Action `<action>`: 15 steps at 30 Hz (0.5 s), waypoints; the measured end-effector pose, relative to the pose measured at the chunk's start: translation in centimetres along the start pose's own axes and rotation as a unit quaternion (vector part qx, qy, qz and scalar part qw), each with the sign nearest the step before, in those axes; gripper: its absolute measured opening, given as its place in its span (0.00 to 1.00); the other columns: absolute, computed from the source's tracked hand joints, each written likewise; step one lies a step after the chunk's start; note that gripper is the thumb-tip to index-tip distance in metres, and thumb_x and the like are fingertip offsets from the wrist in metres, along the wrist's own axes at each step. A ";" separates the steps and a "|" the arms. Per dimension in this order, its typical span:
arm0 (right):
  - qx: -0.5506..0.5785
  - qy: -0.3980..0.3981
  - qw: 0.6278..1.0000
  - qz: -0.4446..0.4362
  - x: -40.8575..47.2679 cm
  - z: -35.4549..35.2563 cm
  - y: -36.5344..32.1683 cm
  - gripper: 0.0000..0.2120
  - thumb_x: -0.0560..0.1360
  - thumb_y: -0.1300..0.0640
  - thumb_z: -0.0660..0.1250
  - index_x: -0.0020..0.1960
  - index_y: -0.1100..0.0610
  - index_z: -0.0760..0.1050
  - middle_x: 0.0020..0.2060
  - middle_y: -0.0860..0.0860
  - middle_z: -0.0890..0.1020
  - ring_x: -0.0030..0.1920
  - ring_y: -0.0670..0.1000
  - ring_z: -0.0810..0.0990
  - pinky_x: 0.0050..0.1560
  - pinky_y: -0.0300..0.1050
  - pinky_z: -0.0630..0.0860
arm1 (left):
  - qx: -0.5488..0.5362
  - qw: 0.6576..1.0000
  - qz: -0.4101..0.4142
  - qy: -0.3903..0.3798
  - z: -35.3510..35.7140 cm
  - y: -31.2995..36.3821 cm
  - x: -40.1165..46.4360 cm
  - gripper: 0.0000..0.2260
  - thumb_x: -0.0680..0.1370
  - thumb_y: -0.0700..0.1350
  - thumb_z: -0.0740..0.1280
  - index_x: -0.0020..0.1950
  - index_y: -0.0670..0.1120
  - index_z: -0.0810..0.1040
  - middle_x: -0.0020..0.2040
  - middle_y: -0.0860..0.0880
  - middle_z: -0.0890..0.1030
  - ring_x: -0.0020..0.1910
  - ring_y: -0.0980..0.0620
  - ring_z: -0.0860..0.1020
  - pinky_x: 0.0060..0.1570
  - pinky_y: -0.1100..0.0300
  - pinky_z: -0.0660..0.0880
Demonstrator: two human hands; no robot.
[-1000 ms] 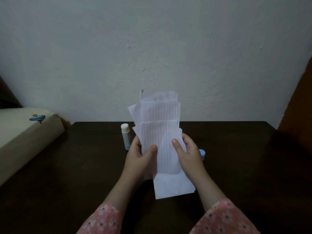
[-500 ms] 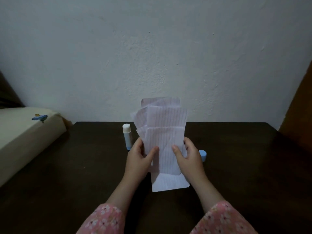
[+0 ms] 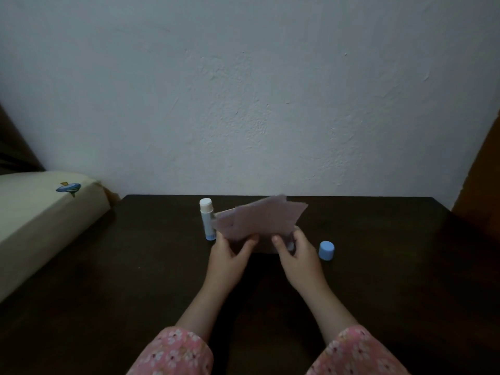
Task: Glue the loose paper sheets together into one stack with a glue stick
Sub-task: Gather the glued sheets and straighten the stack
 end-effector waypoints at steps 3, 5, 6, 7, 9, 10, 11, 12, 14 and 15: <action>-0.028 0.044 0.997 -0.051 0.0 -0.5 -1.1 0.12 0.78 0.45 0.62 0.56 0.52 0.74 0.51 0.44 0.75 0.52 0.41 0.76 0.47 0.36 0.73 | 0.001 0.999 0.026 0.022 -0.3 0.5 0.3 0.13 0.73 0.48 0.72 0.52 0.59 0.71 0.53 0.54 0.79 0.53 0.57 0.79 0.53 0.55 0.78; -0.029 0.046 0.997 -0.046 0.0 -0.5 -1.1 0.12 0.77 0.44 0.62 0.51 0.52 0.75 0.49 0.44 0.76 0.49 0.43 0.77 0.44 0.36 0.75 | 0.012 0.999 0.029 0.019 -0.3 0.8 0.4 0.14 0.72 0.49 0.72 0.54 0.57 0.71 0.54 0.54 0.79 0.54 0.57 0.79 0.51 0.56 0.79; -0.032 0.043 0.998 -0.040 0.1 -0.5 -0.9 0.12 0.77 0.44 0.63 0.52 0.52 0.75 0.49 0.45 0.77 0.50 0.43 0.77 0.45 0.37 0.75 | 0.014 0.999 0.030 0.020 -0.3 0.8 0.4 0.18 0.72 0.49 0.73 0.57 0.56 0.70 0.56 0.56 0.78 0.55 0.58 0.78 0.51 0.58 0.79; -0.037 0.037 0.998 -0.033 0.3 -0.5 -0.6 0.13 0.77 0.44 0.63 0.56 0.51 0.74 0.52 0.44 0.77 0.53 0.43 0.77 0.47 0.38 0.75 | 0.009 0.999 0.032 0.023 -0.4 0.8 0.3 0.23 0.71 0.48 0.74 0.61 0.56 0.67 0.57 0.58 0.76 0.55 0.60 0.76 0.51 0.59 0.78; -0.034 0.024 0.999 -0.021 0.3 -0.4 -0.1 0.21 0.77 0.44 0.64 0.68 0.48 0.68 0.59 0.42 0.74 0.60 0.43 0.73 0.56 0.42 0.74 | -0.006 0.999 0.036 0.037 -0.6 0.6 0.1 0.30 0.71 0.45 0.74 0.65 0.58 0.61 0.57 0.60 0.72 0.56 0.61 0.74 0.51 0.60 0.76; -0.026 0.017 0.999 -0.023 0.2 -0.2 -0.1 0.23 0.78 0.46 0.63 0.71 0.48 0.65 0.61 0.43 0.74 0.62 0.43 0.72 0.59 0.43 0.73 | -0.005 0.998 0.041 0.047 -0.7 0.5 0.0 0.30 0.71 0.45 0.74 0.64 0.59 0.60 0.58 0.59 0.72 0.57 0.60 0.74 0.51 0.60 0.76; -0.022 0.010 0.999 -0.033 0.1 0.0 -0.2 0.23 0.78 0.47 0.63 0.72 0.48 0.65 0.62 0.44 0.74 0.63 0.42 0.72 0.60 0.43 0.73 | -0.002 0.997 0.046 0.056 -0.8 0.4 0.0 0.29 0.72 0.44 0.73 0.64 0.59 0.59 0.59 0.58 0.71 0.59 0.58 0.73 0.50 0.60 0.76; -0.017 0.006 0.999 -0.049 -0.1 0.2 -0.6 0.22 0.79 0.49 0.62 0.72 0.48 0.65 0.62 0.45 0.75 0.62 0.42 0.72 0.60 0.42 0.73 | -0.001 0.997 0.051 0.063 -0.8 0.3 -0.1 0.28 0.73 0.44 0.72 0.64 0.58 0.59 0.60 0.57 0.71 0.60 0.57 0.73 0.49 0.61 0.76; -0.005 0.021 0.997 -0.069 -0.2 0.4 -1.0 0.21 0.79 0.49 0.62 0.71 0.49 0.66 0.61 0.45 0.75 0.62 0.42 0.74 0.59 0.42 0.75 | -0.001 0.996 0.055 0.068 -0.8 0.6 0.0 0.26 0.74 0.44 0.70 0.65 0.57 0.60 0.61 0.56 0.70 0.60 0.57 0.72 0.48 0.61 0.76; 0.005 0.034 0.997 -0.068 -0.2 0.3 -1.1 0.20 0.79 0.49 0.62 0.70 0.48 0.67 0.61 0.45 0.76 0.61 0.42 0.74 0.58 0.43 0.76 | -0.001 0.996 0.054 0.065 -0.7 0.8 0.1 0.26 0.75 0.45 0.70 0.66 0.57 0.60 0.61 0.56 0.70 0.59 0.57 0.72 0.49 0.60 0.76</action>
Point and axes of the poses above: each hand's wrist, its own x-axis towards the middle knuckle, its own z-axis out of the palm, y = z × x, the point moved 6 cm from there along x, towards the middle knuckle
